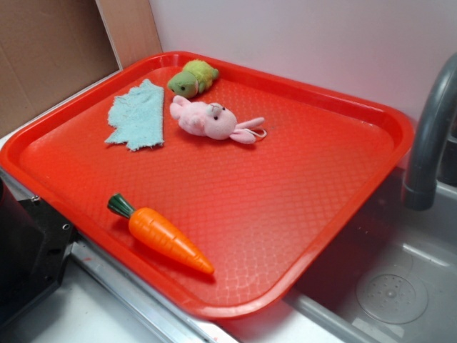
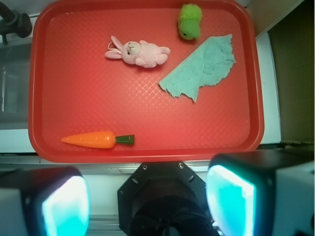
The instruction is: Grab the green animal.
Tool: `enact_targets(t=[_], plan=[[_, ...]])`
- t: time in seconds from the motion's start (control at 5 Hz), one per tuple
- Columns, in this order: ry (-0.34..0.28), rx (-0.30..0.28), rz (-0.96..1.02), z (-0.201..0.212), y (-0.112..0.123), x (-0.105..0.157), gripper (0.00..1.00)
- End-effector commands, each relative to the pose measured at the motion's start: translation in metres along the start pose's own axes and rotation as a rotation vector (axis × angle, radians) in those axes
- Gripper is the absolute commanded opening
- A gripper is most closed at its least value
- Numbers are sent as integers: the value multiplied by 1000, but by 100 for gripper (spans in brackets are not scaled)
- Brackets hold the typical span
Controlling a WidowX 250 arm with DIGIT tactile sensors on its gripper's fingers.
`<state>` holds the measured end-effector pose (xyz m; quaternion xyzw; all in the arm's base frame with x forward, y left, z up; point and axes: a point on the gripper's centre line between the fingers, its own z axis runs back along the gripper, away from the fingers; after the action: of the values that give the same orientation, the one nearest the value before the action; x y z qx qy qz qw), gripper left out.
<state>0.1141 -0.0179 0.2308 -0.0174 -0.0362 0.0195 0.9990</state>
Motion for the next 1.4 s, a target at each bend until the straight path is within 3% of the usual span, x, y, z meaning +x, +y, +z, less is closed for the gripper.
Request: enact_targets(t=[0.0,0.2,0.4,0.8,1.2], plan=[[-119,78,185,-33,26,45,100],[-247,134,263,-52,41,69,100],[-309,176,305,-75,59,96,100],[-373,160,293,-127,93,146,100],[-370,173,260,-171,110,186,100]])
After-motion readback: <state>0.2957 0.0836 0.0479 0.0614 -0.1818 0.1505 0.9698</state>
